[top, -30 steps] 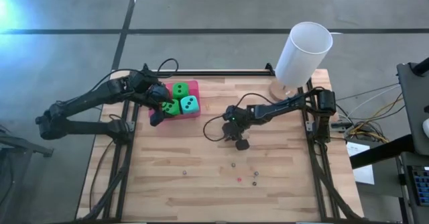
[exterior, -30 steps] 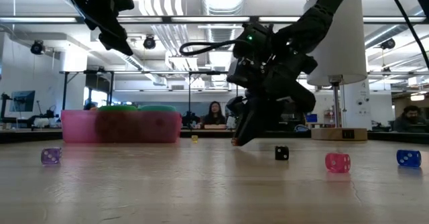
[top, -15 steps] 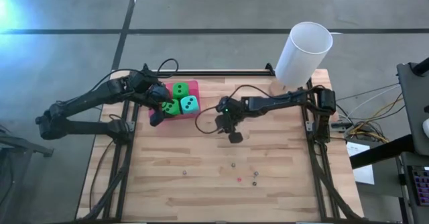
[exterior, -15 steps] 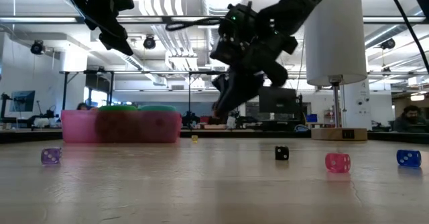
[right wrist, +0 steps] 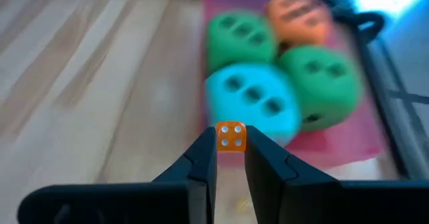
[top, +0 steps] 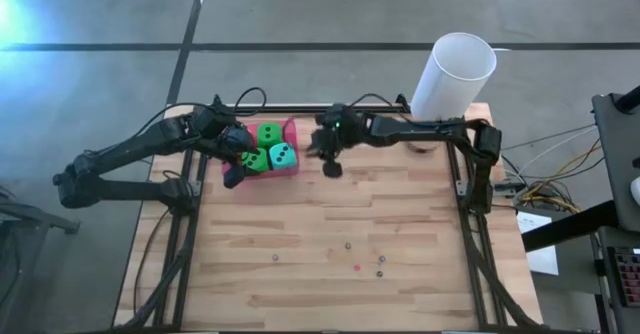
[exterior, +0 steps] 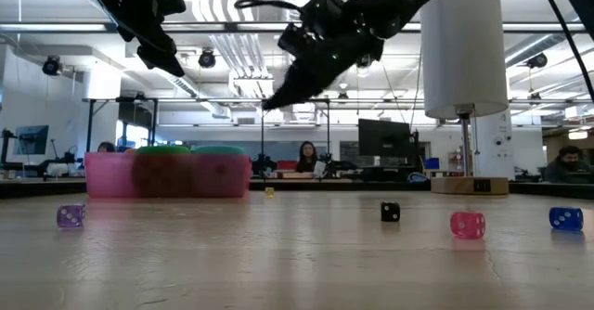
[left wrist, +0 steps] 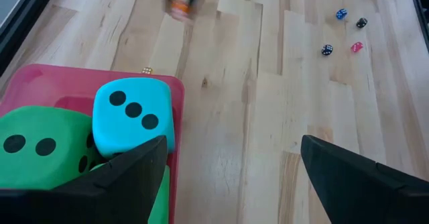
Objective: Pick & Place Dice
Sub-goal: Put the small orange dice into the red bin
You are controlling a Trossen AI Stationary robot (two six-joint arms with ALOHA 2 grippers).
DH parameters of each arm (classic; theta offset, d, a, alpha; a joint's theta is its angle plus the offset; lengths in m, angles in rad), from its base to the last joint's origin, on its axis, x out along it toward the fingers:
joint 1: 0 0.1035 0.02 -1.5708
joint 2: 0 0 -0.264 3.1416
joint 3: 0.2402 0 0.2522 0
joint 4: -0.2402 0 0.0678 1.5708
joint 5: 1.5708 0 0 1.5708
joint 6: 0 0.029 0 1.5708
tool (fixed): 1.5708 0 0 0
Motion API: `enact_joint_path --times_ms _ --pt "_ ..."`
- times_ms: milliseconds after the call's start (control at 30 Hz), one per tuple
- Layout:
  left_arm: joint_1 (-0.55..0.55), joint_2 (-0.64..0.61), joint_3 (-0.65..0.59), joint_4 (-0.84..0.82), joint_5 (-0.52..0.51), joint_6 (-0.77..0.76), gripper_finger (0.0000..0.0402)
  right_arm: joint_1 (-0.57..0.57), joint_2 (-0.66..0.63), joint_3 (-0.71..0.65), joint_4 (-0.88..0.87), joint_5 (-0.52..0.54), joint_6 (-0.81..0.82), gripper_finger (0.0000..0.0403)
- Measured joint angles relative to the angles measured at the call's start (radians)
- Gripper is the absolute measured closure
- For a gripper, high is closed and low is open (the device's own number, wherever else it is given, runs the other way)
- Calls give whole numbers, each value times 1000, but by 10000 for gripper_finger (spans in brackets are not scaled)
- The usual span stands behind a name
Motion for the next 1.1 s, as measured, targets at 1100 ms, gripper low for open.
enact_joint_path --times_ms 1100 --pt "0 0 7 20 0 -37 55 -69 433 592 -237 0 351 327"
